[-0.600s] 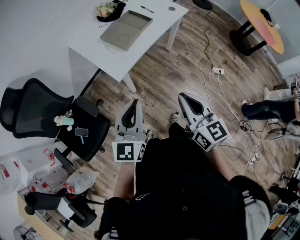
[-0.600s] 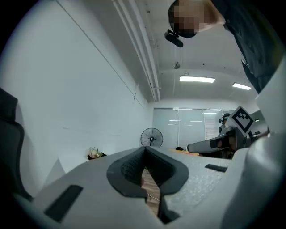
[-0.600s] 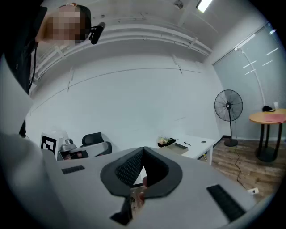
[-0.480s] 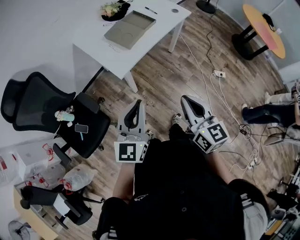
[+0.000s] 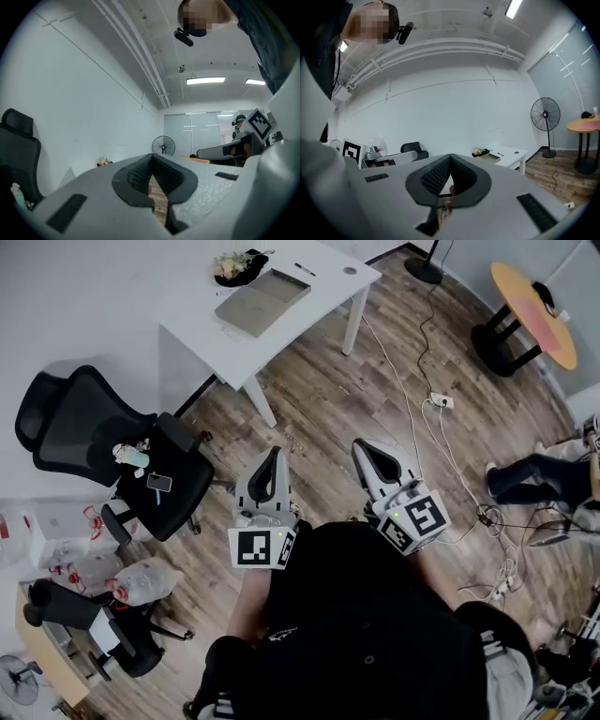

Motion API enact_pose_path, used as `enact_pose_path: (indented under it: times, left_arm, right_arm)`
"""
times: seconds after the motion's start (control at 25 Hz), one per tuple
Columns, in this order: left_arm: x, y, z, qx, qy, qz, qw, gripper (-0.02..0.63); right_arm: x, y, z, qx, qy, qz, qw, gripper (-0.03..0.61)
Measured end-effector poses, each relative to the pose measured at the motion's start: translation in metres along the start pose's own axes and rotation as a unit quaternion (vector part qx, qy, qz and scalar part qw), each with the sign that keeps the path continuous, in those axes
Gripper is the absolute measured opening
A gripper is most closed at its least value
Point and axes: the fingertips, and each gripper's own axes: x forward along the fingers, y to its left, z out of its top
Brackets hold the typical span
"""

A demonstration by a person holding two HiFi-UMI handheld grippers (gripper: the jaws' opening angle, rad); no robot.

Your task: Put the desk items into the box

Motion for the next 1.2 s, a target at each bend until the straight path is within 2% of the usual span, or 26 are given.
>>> enact_pose_path:
  times: [0.16, 0.28, 0.36, 0.48, 0.68, 0.88, 1.04, 1.2]
  left_arm:
    - [-0.004, -0.051, -0.01, -0.029, 0.004, 0.025, 0.9993, 0.008]
    - [-0.006, -0.094, -0.02, -0.05, -0.004, 0.006, 0.9987, 0.008]
    - [-0.009, -0.116, -0.026, -0.042, 0.003, -0.002, 0.9991, 0.008]
    - [-0.008, -0.129, -0.032, -0.031, 0.017, 0.008, 0.9993, 0.008]
    - [0.005, -0.115, -0.025, -0.021, 0.015, 0.026, 0.9993, 0.008]
    - [0.041, -0.086, -0.029, -0.031, 0.006, 0.011, 0.9994, 0.008]
    - [0.082, -0.047, -0.029, -0.036, 0.006, 0.003, 0.9993, 0.008]
    - [0.129, 0.0, -0.027, -0.044, 0.002, -0.006, 0.999, 0.008]
  right_arm:
    - [-0.05, -0.016, 0.001, -0.02, 0.015, 0.019, 1.0, -0.002]
    - [-0.083, -0.04, -0.016, -0.013, 0.044, 0.011, 0.999, -0.002]
    - [-0.103, -0.054, -0.024, -0.003, 0.049, 0.003, 0.999, -0.002]
    - [-0.121, -0.068, -0.022, 0.014, 0.033, 0.005, 0.999, -0.002]
    - [-0.11, -0.074, -0.013, 0.024, 0.015, 0.008, 1.0, -0.002]
    - [-0.068, -0.084, -0.013, 0.026, 0.011, -0.002, 1.0, -0.002]
    - [-0.018, -0.098, -0.014, 0.04, 0.024, -0.013, 0.999, -0.002]
    - [0.039, -0.107, -0.004, 0.029, 0.029, -0.013, 0.999, -0.002]
